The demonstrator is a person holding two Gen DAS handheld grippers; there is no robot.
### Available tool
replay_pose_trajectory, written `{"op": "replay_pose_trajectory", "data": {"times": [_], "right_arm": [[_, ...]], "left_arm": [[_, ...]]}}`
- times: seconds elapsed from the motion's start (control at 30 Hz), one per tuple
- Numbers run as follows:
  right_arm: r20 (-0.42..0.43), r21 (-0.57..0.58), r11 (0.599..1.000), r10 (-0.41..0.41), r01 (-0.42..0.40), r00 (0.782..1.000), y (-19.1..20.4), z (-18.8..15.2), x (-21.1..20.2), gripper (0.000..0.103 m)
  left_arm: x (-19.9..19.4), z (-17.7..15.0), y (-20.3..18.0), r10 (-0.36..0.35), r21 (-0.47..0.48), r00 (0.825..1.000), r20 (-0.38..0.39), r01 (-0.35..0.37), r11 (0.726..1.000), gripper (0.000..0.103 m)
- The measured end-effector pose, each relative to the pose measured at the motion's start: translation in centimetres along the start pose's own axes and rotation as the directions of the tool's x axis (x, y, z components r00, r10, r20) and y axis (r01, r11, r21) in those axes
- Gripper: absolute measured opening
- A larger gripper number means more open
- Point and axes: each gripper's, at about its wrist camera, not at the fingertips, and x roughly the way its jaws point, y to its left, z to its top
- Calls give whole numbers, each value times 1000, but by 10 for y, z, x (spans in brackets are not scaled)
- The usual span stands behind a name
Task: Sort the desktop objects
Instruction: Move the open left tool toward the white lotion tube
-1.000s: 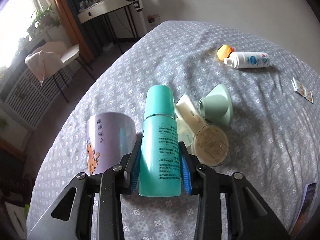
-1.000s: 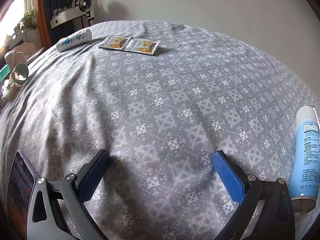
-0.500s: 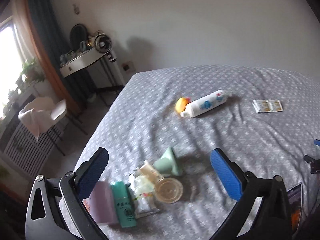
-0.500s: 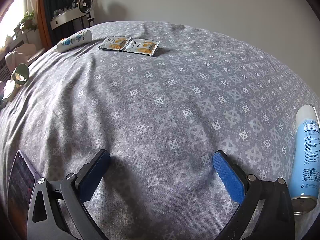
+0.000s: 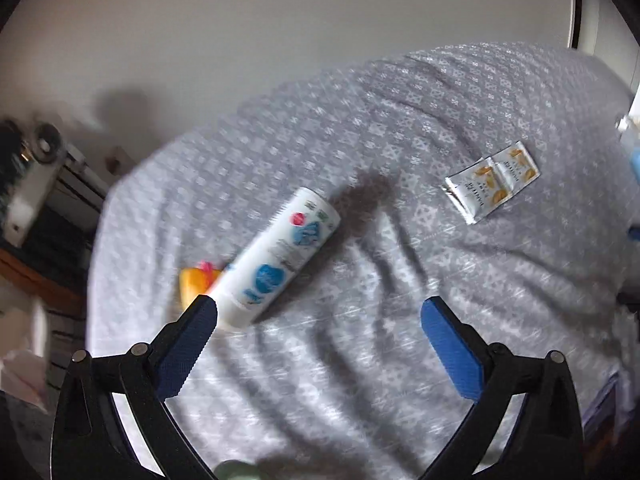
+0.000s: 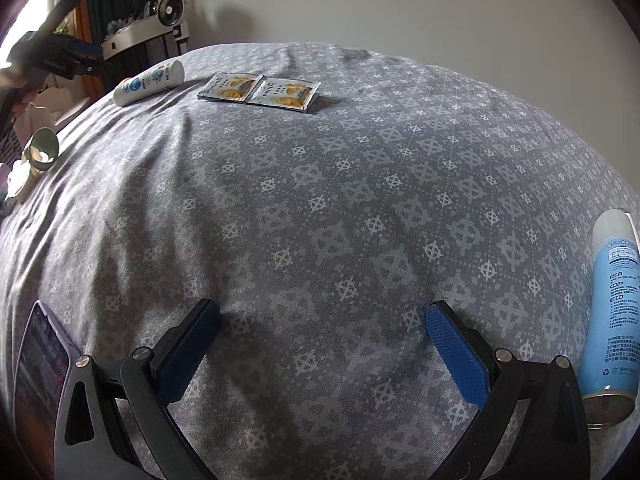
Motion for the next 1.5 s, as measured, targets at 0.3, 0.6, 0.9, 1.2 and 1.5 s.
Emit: {"op": "replay_pose_trajectory", "data": {"times": [0.3,0.6,0.9,1.2,1.5], "right_arm": [[14,4,1000,3,-3,1000,1,-2,-1,103],[16,4,1000,4,-4,1000,0,-2,0,103],[17,8,1000,9,-9,1000,0,-2,1,103],[18,10,1000,12,-12,1000,0,-2,1,103],[18,11,1000,13,-13,1000,0,-1,0,103]], "left_arm": [[42,-4,-7,192,-126,981,-13,-192,973,83],[-19,-17,0,256,-55,966,-29,-257,965,85],[-126,-16,27,427,-105,903,41,-421,901,85],[-234,0,52,562,-120,808,175,-549,827,99],[-146,-13,22,405,97,904,137,-419,903,102]]}}
